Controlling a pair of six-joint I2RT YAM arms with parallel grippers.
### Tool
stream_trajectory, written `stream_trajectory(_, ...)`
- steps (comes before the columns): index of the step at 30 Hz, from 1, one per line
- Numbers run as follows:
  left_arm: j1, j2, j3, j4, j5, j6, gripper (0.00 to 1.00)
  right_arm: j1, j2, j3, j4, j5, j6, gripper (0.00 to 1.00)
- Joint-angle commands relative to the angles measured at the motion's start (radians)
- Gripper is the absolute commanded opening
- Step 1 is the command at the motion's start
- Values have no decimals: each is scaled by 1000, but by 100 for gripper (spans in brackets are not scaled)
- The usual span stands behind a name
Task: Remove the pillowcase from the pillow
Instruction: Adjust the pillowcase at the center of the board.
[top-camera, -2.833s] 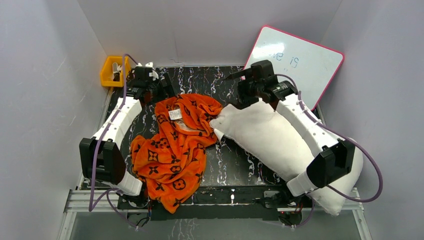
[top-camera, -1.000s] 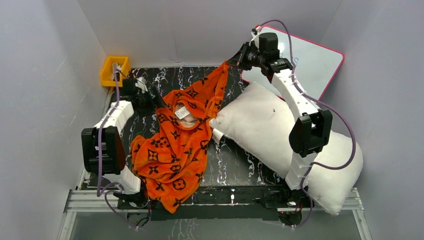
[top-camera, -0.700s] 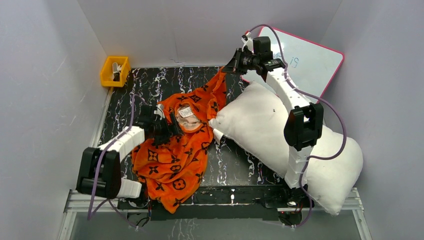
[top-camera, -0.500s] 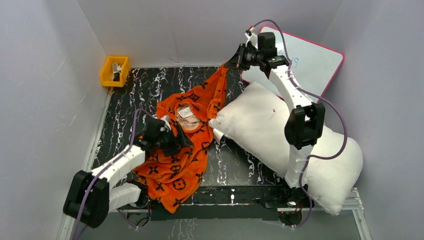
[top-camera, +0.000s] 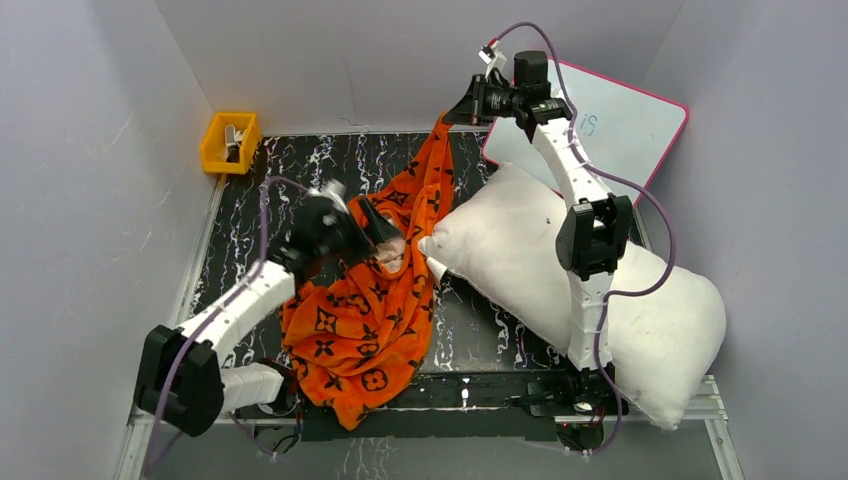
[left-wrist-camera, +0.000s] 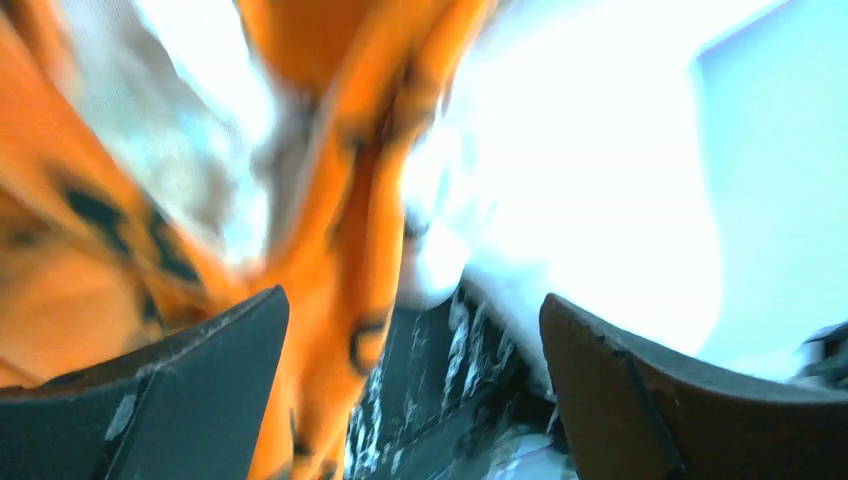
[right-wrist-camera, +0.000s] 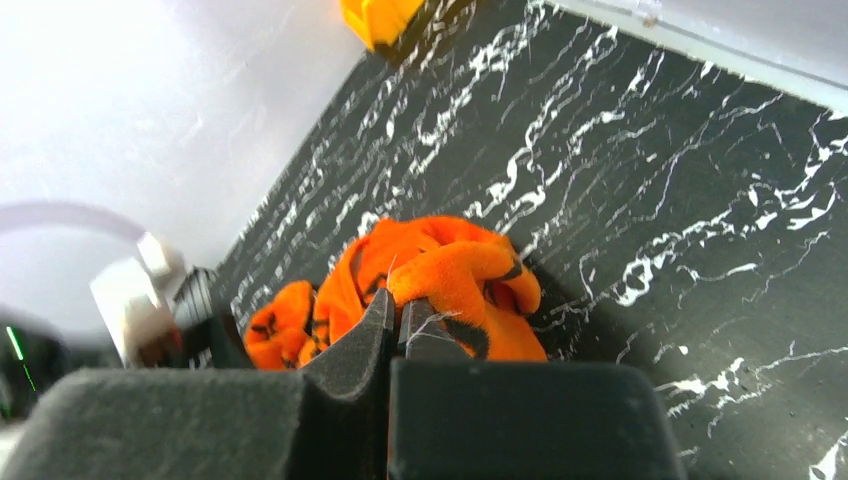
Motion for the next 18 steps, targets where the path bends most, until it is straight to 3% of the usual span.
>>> stream_trajectory(1,455,104,187,103,329,151,96,-4,-135,-119,65,-118,-217,0)
stream_trajectory(4,616,302,463,-37,393,316,96,-5,-196,-199,23,-97,-338,0)
stream_trajectory(8,649,538,674,-196,364,453,87,-6,-224,-276,14,-86,-361,0)
stream_trajectory(11,649,608,675,-200,364,464,77,-5,-238,-320,13,-75,-360,0)
stream_trajectory(18,648,629,518,-176,270,490,76,-5,-276,-403,55,-54,-339,0)
